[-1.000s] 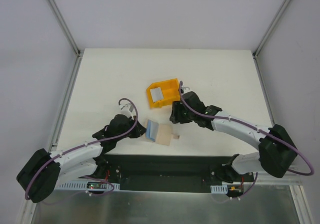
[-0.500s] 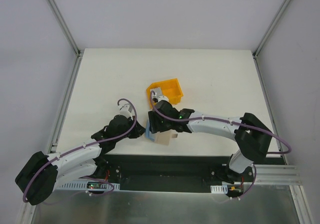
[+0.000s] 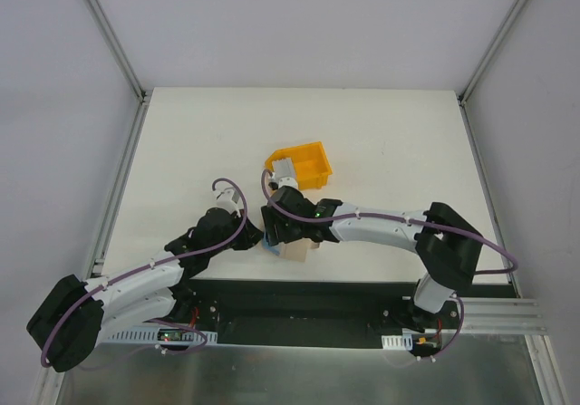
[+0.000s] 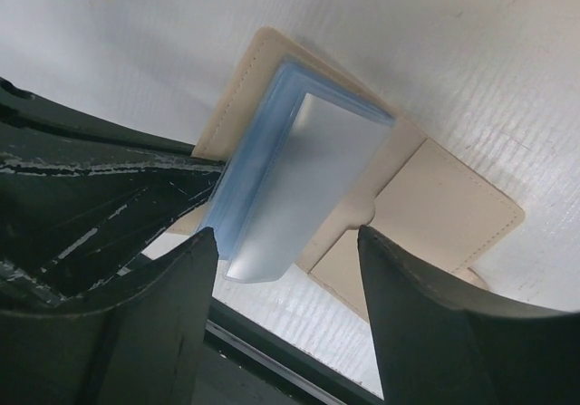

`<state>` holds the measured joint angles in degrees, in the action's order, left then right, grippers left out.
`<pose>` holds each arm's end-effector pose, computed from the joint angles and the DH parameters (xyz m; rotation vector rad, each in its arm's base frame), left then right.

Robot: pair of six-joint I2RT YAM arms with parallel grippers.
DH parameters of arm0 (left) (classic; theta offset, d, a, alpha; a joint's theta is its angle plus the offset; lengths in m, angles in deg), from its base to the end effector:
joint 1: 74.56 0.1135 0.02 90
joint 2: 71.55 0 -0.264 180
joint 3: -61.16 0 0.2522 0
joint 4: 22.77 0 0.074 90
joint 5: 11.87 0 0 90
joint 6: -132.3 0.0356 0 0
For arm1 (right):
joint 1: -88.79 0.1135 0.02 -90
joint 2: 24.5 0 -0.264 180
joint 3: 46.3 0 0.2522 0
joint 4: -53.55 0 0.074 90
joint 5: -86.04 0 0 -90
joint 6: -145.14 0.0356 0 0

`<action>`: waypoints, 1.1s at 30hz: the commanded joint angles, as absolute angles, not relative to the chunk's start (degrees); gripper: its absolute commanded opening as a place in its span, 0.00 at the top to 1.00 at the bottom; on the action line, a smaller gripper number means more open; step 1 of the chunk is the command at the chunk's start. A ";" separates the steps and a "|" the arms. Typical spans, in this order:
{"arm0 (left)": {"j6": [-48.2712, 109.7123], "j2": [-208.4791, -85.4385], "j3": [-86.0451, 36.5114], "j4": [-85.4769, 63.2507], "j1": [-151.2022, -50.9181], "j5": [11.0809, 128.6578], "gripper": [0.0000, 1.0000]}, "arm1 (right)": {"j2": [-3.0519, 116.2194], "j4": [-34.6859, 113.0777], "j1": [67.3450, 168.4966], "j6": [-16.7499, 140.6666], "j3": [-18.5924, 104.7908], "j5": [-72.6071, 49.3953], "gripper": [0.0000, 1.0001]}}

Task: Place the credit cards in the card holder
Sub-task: Open the card holder at the center of the board.

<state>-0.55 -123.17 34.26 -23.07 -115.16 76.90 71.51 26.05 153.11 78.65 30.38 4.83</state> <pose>0.1399 -0.1210 0.1697 -0.0271 2.1282 -0.9296 0.1610 0.3224 0.2129 -0.7826 2.3170 0.5354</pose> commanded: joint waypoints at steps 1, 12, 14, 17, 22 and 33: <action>-1.03 -122.35 33.60 -23.51 -115.87 77.87 1.00 | 73.06 24.59 153.83 78.88 33.47 6.32 0.34; -1.03 -122.35 33.78 -23.34 -115.87 77.78 1.00 | 72.54 19.49 153.83 78.26 33.12 10.09 0.43; -1.03 -122.18 33.78 -23.34 -115.87 77.78 1.00 | 71.75 18.88 153.92 78.17 32.59 10.97 0.44; -1.12 -121.83 33.96 -23.25 -115.87 77.78 1.00 | 70.69 17.74 153.83 78.17 31.54 12.47 0.45; -0.85 -121.21 34.22 -22.90 -115.87 79.10 1.00 | 68.23 16.32 153.57 79.57 28.64 14.14 0.44; -0.77 -121.21 34.31 -22.81 -115.87 78.66 1.00 | 67.69 18.78 151.64 79.50 24.51 10.73 0.48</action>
<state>-0.57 -121.99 34.26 -22.42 -115.14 78.23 67.73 18.08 152.65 79.79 24.74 12.15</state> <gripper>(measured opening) 0.009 0.541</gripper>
